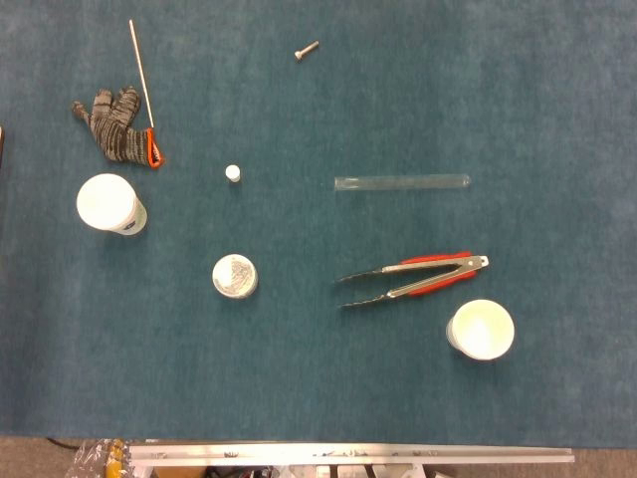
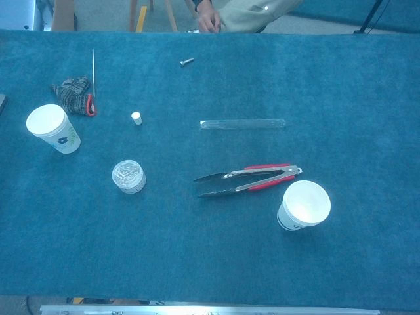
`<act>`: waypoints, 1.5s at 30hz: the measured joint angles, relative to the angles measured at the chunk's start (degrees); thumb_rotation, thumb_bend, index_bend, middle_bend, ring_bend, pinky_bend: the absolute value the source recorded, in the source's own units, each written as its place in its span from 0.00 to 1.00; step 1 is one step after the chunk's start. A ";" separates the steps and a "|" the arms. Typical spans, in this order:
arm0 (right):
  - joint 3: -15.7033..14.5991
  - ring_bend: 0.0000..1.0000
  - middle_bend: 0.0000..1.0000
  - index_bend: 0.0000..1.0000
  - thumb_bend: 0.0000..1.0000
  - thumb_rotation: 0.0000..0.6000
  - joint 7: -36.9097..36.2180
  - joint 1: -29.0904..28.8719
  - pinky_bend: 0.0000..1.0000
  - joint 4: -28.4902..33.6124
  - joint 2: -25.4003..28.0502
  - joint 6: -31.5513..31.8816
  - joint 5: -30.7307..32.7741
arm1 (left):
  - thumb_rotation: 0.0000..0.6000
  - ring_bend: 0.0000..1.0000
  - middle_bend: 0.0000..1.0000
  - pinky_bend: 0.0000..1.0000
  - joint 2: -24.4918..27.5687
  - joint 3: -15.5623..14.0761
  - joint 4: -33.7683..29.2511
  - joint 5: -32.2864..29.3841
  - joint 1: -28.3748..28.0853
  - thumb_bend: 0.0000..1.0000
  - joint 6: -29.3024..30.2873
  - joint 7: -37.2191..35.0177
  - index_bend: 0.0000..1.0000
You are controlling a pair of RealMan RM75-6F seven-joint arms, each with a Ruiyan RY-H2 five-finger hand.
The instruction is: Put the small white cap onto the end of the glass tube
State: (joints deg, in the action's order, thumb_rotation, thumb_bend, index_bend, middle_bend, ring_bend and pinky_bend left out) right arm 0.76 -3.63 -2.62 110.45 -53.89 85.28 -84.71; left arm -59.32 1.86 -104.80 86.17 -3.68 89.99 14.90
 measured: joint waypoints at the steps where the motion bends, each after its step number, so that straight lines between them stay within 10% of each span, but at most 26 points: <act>1: -0.04 0.08 0.18 0.37 0.30 1.00 -0.06 0.02 0.25 -0.01 -0.01 -0.10 -0.08 | 1.00 0.00 0.07 0.00 0.07 -0.04 -0.07 0.03 0.04 0.30 -0.03 0.02 0.22; 20: 0.64 0.08 0.18 0.37 0.30 1.00 -2.05 -1.78 0.25 1.06 -0.52 -3.10 -2.12 | 1.00 0.00 0.07 0.00 2.13 0.19 -1.76 2.43 -2.60 0.30 -4.62 -3.04 0.23; 45: 4.31 0.08 0.18 0.37 0.30 1.00 -5.33 -7.36 0.25 1.04 -0.14 -8.77 0.20 | 1.00 0.00 0.09 0.00 -0.39 6.77 -6.01 -10.59 -23.57 0.32 -32.03 0.10 0.29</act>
State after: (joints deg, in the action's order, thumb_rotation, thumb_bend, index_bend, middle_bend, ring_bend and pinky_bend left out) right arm 5.07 -8.96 -9.97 111.48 -54.04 76.51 -84.51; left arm -59.71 8.62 -110.81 75.59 -27.26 57.96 15.00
